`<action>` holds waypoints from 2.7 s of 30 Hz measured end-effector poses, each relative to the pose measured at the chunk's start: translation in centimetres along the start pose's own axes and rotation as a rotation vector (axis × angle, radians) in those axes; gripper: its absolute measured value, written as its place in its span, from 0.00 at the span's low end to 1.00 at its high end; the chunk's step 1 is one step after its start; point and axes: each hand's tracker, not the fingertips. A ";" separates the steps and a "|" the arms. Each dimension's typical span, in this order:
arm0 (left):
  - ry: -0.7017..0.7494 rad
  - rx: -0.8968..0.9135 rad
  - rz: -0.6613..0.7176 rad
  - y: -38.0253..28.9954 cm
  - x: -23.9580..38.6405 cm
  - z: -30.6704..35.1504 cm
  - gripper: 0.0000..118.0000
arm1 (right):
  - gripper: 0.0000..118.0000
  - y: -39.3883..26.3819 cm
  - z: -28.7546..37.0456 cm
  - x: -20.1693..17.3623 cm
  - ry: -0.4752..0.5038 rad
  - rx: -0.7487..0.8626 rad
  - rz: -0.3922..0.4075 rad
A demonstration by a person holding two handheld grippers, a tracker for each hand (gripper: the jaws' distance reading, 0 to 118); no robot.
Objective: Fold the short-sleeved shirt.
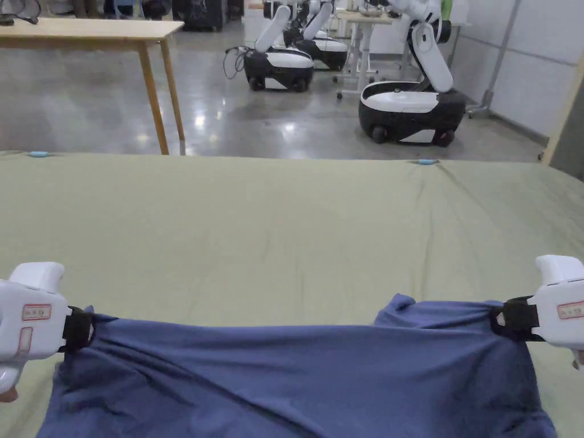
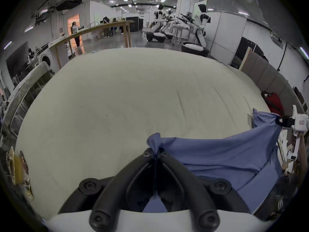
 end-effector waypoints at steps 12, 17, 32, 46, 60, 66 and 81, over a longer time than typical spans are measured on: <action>-0.043 0.155 -0.015 -11.9 -0.5 13.2 0.00 | 0.04 -12.2 13.8 -2.3 0.037 0.114 0.045; -0.055 0.175 0.013 -18.2 -1.4 14.5 0.00 | 0.04 -17.8 15.6 -2.3 0.047 0.095 0.046; -0.004 0.181 0.048 -21.6 -2.2 14.2 0.94 | 0.97 -21.2 13.8 -2.5 -0.037 0.097 0.020; 0.122 0.429 0.100 -19.8 0.4 18.4 0.00 | 0.01 -20.5 17.6 -11.8 -0.252 0.552 0.041; -0.397 -0.075 0.406 -16.2 -10.2 10.9 0.83 | 0.01 -21.3 18.1 -15.1 -0.233 0.577 0.090; -0.537 -0.272 0.503 -16.5 -12.2 4.9 0.91 | 0.01 -21.2 17.8 -14.9 -0.241 0.546 0.072; -0.693 -0.327 0.549 -16.5 -9.9 1.9 0.08 | 0.01 -21.0 17.2 -14.4 -0.248 0.506 0.055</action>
